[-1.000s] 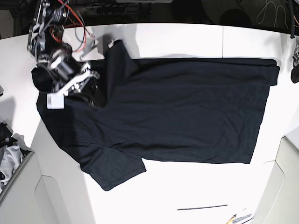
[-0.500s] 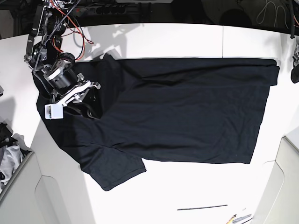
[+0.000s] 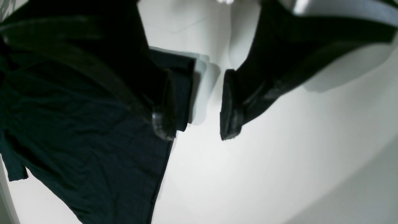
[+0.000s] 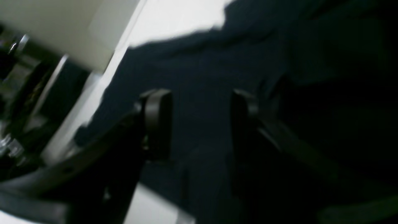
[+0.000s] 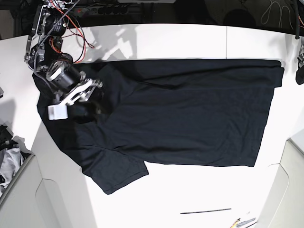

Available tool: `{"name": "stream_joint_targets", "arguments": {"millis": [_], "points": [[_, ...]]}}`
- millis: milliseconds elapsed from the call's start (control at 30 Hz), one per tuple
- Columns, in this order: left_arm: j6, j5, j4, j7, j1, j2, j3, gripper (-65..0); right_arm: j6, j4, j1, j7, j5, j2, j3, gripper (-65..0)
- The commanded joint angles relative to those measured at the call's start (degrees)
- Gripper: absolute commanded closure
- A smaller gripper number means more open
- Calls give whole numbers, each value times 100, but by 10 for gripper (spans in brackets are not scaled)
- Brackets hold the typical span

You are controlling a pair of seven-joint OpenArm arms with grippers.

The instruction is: Fold the T-shirt properly

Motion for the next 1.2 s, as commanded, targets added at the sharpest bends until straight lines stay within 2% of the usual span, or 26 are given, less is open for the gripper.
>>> {"name": "stream_joint_targets", "arguments": {"millis": [0, 100, 167, 333, 400, 533, 800, 933, 1167], "points": [[-34, -120, 76, -63, -11, -129, -50, -267, 116, 155, -26, 46, 271, 9, 0, -297], [-34, -118, 76, -39, -11, -129, -50, -267, 129, 275, -339, 120, 297, 0, 2, -297], [-34, -120, 76, -39, -11, -129, -50, -267, 68, 380, -570, 323, 2, 0, 2, -297], [-34, -120, 76, -39, -11, -129, -50, -267, -752, 466, -1021, 1093, -1119, 0, 7, -297], [-34, -120, 76, -39, -11, -129, -50, -267, -979, 435, -1078, 1504, -1541, 2, 7, -297], [-34, -184, 76, -42, -11, -129, -50, -267, -1375, 337, -957, 1670, -1788, 2, 7, -297], [-34, -254, 76, -37, -11, -129, -50, -267, -1429, 188, -570, 1670, -1816, 2, 7, -295], [-34, -251, 76, -39, -11, -129, -50, -267, -1578, -105, -448, 1672, -1915, 2, 7, -229], [-34, -254, 76, -39, -11, -129, -50, -267, -1473, -778, -234, 1659, -1709, 2, -11, -222]]}}
